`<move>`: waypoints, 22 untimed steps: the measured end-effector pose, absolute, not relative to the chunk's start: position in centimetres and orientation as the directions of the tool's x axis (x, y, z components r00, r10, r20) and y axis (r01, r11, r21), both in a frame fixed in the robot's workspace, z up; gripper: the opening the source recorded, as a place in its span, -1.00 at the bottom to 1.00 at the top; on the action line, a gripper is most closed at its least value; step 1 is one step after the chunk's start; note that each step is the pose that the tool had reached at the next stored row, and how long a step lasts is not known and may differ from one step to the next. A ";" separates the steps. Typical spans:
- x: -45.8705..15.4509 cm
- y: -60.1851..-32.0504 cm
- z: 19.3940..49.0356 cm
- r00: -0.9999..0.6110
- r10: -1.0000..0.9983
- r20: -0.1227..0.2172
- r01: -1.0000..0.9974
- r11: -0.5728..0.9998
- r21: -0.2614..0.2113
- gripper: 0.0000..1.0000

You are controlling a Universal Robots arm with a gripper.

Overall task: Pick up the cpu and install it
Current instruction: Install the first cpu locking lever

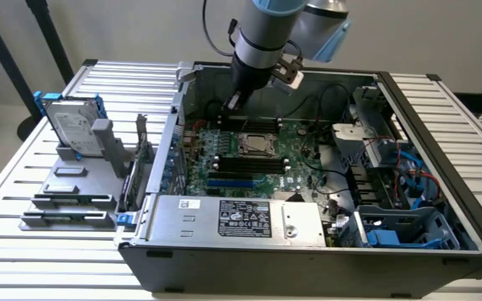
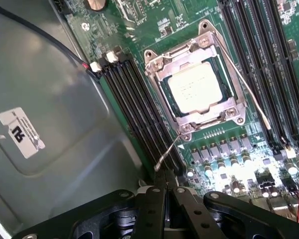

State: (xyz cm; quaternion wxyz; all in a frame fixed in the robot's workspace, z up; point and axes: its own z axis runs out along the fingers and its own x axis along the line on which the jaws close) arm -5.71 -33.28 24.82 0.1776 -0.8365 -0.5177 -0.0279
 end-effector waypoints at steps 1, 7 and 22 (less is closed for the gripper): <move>-5.6 -33.3 24.8 0.463 0.856 0.232 0.876 -0.401 -0.267 -0.79; -5.6 -33.3 24.5 0.468 0.852 0.236 0.875 -0.409 -0.259 -0.79; -5.7 -33.4 22.2 0.463 0.852 0.246 0.880 -0.409 -0.239 -0.79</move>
